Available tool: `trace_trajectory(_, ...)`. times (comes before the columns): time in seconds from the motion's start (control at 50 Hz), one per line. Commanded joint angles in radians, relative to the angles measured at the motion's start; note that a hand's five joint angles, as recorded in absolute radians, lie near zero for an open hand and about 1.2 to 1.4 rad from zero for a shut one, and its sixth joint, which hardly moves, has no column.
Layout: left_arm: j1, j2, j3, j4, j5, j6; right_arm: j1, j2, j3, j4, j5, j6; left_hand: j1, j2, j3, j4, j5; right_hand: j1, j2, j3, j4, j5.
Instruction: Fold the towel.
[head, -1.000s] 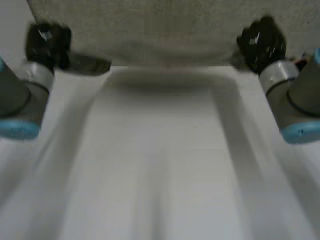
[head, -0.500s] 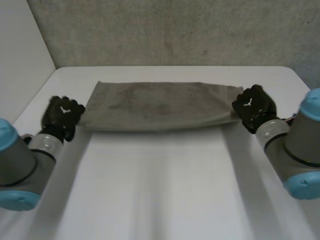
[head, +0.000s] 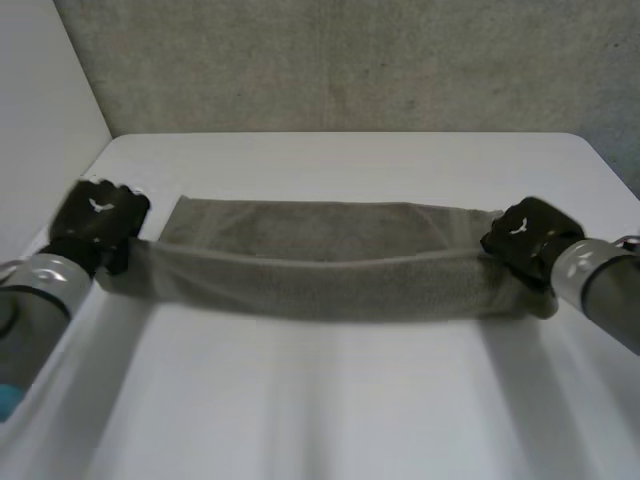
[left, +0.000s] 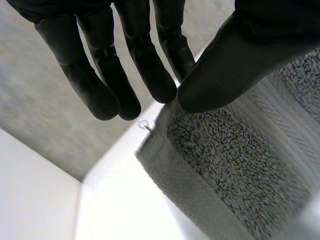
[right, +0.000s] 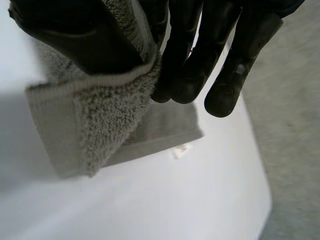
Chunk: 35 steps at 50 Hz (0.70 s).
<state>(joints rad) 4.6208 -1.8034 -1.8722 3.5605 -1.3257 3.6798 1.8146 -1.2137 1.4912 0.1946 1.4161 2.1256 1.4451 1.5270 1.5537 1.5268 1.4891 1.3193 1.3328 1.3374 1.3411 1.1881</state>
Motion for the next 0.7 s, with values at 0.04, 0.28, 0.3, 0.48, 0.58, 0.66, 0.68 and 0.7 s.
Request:
trace_trajectory(0.04, -0.068, -0.284, 0.250, -0.002, -0.141, 0.063, 0.048, 0.252, -0.202, -0.029, 0.084, 0.004, -0.049, -0.131, -0.157, -0.131, -0.267, 0.077, 0.063, 0.059, 0.055, 0.034)
trace_trajectory(0.28, -0.131, -0.479, 0.568, 0.008, -0.187, 0.063, 0.065, 0.358, -0.338, -0.346, 0.098, -0.003, -0.049, -0.131, -0.157, -0.131, -0.267, 0.077, 0.063, 0.059, 0.055, 0.034)
trace_trajectory(0.3, -0.132, -0.511, 0.611, 0.008, -0.190, 0.063, 0.074, 0.376, -0.353, -0.395, 0.096, -0.004, -0.049, -0.131, -0.157, -0.131, -0.267, 0.077, 0.063, 0.059, 0.055, 0.034)
trace_trajectory(0.48, -0.163, -0.666, 0.801, 0.011, -0.253, 0.068, 0.081, 0.522, -0.492, -0.495, 0.077, -0.007, -0.049, -0.131, -0.157, -0.131, -0.267, 0.077, 0.063, 0.059, 0.055, 0.034)
trace_trajectory(0.58, -0.175, -0.709, 0.841, 0.014, -0.253, 0.080, 0.083, 0.600, -0.558, -0.497, 0.069, -0.012, -0.049, -0.131, -0.157, -0.131, -0.267, 0.077, 0.063, 0.059, 0.055, 0.034)
trace_trajectory(0.66, -0.181, -0.735, 0.858, 0.018, -0.253, 0.097, 0.083, 0.646, -0.595, -0.497, 0.072, -0.016, -0.049, -0.131, -0.157, -0.131, -0.267, 0.077, 0.063, 0.059, 0.055, 0.034)
trace_trajectory(0.68, -0.184, -0.746, 0.860, 0.018, -0.248, 0.107, 0.083, 0.663, -0.606, -0.497, 0.075, -0.016, -0.049, -0.131, -0.157, -0.131, -0.267, 0.077, 0.063, 0.059, 0.055, 0.034)
trace_trajectory(0.7, -0.189, -0.751, 0.858, 0.018, -0.245, 0.120, 0.083, 0.674, -0.611, -0.497, 0.080, -0.016, -0.301, -0.383, -0.410, -0.383, -0.520, 0.077, 0.063, 0.059, 0.055, 0.034)
